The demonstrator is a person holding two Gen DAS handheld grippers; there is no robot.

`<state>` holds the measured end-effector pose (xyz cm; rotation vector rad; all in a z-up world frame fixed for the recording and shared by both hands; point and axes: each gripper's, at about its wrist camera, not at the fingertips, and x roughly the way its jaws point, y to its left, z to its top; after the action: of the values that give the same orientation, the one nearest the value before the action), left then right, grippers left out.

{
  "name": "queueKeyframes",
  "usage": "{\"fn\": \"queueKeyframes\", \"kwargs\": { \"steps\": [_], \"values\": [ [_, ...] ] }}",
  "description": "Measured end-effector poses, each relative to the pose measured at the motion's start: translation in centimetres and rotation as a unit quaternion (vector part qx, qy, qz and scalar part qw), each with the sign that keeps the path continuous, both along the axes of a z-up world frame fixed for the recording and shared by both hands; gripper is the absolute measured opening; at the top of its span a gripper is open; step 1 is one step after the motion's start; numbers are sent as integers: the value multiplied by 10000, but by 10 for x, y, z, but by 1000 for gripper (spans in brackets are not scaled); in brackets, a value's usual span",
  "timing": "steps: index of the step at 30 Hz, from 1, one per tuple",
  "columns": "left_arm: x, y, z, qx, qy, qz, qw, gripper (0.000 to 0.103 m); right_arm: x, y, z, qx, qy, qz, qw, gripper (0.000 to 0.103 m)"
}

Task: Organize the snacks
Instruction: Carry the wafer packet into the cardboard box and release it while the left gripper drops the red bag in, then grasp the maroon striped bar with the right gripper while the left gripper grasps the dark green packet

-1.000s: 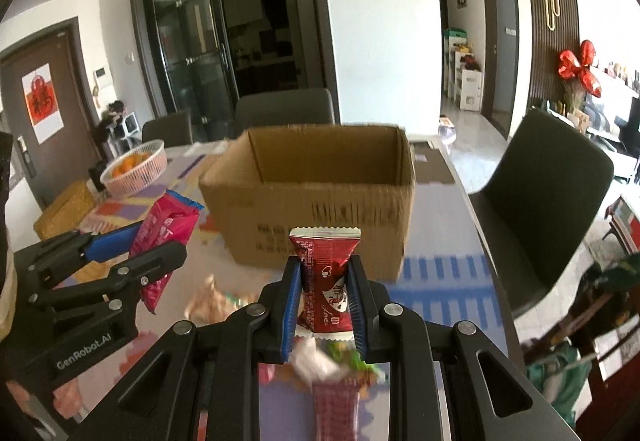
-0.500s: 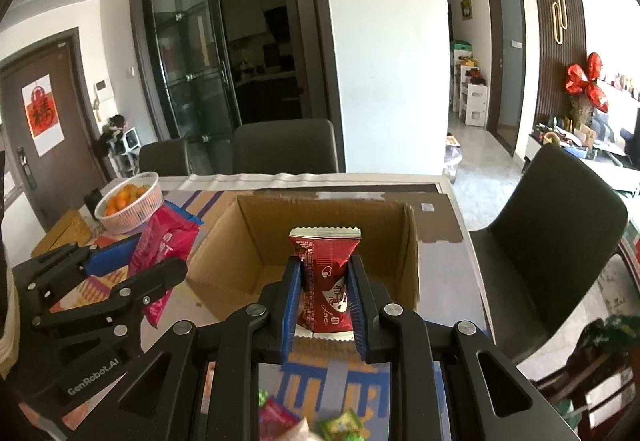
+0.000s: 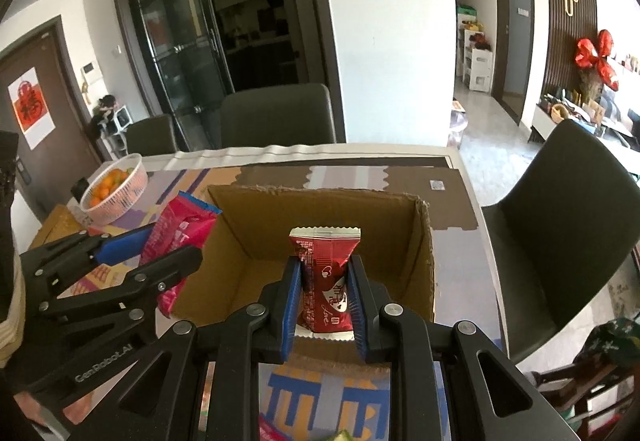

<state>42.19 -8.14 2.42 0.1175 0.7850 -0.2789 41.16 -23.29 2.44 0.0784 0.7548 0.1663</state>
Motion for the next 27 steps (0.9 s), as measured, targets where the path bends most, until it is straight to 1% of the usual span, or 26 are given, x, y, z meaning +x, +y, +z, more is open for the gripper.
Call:
{"fn": "queueKeyframes", "kwargs": {
  "steps": [4, 5, 6, 7, 9, 11, 13, 14, 15, 17, 20, 21, 27],
  "values": [
    [6, -3, -5, 4, 108, 10, 9999, 43, 9, 0, -6, -86, 101, 0, 9999, 24],
    [5, -3, -5, 18, 65, 42, 10000, 46, 9, -1, -6, -86, 119, -3, 9999, 24],
    [5, -1, -5, 53, 21, 71, 10000, 52, 10, -2, -7, -89, 123, -31, 9999, 25],
    [3, 1, -4, 70, -19, 95, 9999, 54, 10, -4, -8, -98, 114, -83, 9999, 26],
    [-3, 4, 0, 69, -127, 127, 9998, 62, 6, -6, -7, -89, 68, -154, 9998, 35],
    [-10, 7, 4, 132, -260, 211, 9994, 65, 0, -8, -5, -117, -11, -197, 9997, 40],
    [-20, 9, 9, 166, -369, 252, 9989, 68, -8, -7, -2, -186, -82, -190, 9996, 40],
    [-25, 11, 11, 165, -410, 277, 9986, 72, -11, -7, -1, -192, -114, -189, 9996, 40],
    [-30, 14, 14, 164, -445, 302, 9984, 74, -15, -7, 1, -176, -143, -184, 9996, 42],
    [-43, 19, 19, 136, -547, 352, 9978, 75, -24, -7, 5, -130, -186, -171, 9996, 46],
    [-62, 24, 28, 118, -702, 448, 9965, 76, -40, -7, 10, -106, -318, -175, 9993, 47],
    [-69, 26, 30, 101, -763, 450, 9960, 77, -46, -6, 12, -105, -352, -166, 9992, 49],
    [-110, 33, 41, 99, -942, 480, 9943, 82, -82, 1, 22, -78, -561, -120, 9983, 57]
  ]
}}
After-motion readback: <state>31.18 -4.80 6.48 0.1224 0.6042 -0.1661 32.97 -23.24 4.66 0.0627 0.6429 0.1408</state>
